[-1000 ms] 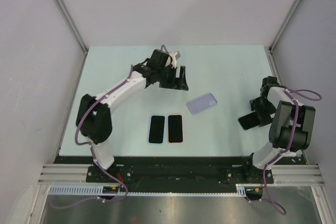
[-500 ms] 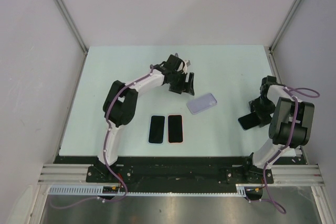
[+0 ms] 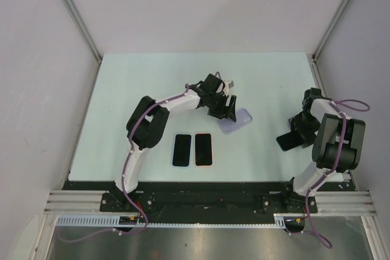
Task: Put the phone into the phone case
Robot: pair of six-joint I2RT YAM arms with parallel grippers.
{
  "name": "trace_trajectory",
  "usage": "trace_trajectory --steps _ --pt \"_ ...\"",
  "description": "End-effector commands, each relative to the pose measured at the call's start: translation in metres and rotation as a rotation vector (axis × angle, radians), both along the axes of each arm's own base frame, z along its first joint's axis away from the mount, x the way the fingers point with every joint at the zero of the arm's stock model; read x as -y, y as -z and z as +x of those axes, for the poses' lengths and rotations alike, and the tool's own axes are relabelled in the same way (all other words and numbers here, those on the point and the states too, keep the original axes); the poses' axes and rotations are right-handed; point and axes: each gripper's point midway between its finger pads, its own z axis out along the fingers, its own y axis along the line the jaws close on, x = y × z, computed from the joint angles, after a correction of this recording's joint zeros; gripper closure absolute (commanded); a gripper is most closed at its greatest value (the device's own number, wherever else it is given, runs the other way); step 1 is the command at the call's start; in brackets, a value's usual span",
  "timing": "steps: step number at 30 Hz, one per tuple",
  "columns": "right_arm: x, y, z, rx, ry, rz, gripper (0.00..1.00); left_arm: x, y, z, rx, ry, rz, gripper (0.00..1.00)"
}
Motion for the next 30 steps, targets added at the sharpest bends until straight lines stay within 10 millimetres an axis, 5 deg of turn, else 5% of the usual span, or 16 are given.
trace_trajectory --steps 1,13,17,20,24,28,30 --pt "0.006 -0.02 0.002 0.027 -0.033 -0.024 0.02 0.008 -0.014 -0.022 -0.021 0.024 -0.064 0.19" --pt "0.002 -0.031 0.005 0.07 -0.077 0.001 0.02 0.013 -0.016 -0.073 -0.037 0.056 -0.092 0.2" --pt "0.001 -0.032 0.005 0.071 -0.094 0.002 0.02 0.016 -0.001 -0.105 -0.096 0.099 -0.117 0.2" --pt "0.001 -0.031 0.001 0.057 -0.098 0.002 0.02 0.021 -0.007 -0.127 -0.098 0.133 -0.138 0.2" --pt "-0.003 -0.032 0.003 0.068 -0.132 0.019 0.02 0.026 -0.05 -0.138 -0.088 0.15 -0.238 0.19" --pt "-0.006 -0.042 0.004 0.102 -0.155 0.025 0.0 0.023 -0.132 -0.136 0.05 0.186 -0.303 0.17" --pt "-0.007 -0.044 0.006 0.117 -0.165 0.028 0.0 0.004 -0.139 -0.135 0.103 0.186 -0.211 0.13"
